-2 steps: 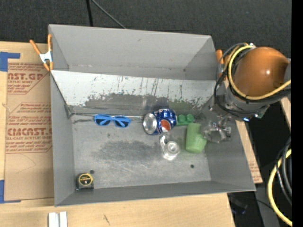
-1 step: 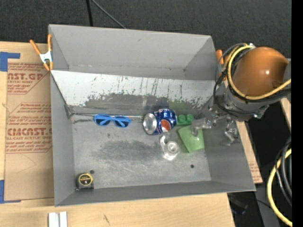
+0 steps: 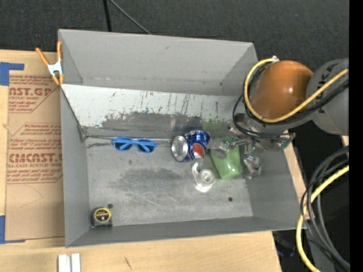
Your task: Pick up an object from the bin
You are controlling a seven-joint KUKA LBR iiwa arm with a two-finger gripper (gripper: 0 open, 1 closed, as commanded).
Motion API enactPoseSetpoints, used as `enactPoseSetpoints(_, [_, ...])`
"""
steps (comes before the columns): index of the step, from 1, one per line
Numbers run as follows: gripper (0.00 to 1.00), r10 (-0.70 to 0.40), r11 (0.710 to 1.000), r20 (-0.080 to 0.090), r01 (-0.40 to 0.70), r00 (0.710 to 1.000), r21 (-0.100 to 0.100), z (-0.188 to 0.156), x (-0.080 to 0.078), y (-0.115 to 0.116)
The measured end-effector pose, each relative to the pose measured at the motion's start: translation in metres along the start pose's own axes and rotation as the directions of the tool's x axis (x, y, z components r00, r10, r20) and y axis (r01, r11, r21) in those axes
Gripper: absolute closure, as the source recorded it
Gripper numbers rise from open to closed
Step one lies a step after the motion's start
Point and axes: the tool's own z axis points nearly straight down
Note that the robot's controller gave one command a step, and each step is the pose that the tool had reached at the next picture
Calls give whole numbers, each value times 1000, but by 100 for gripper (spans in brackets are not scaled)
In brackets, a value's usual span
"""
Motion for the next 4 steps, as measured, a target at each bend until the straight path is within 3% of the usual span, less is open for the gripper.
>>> enactPoseSetpoints(1, [0, 244, 970, -6, -244, 970, 1, 19, 10, 32])
enactPoseSetpoints(2, [0, 226, 974, -1, -226, 974, -4, 22, 43, -6])
enactPoseSetpoints(3, [100, 218, 976, 2, -218, 976, -4, 22, 40, -4])
enactPoseSetpoints(4, [100, 401, 916, 0, -401, 916, 10, -66, 60, -6])
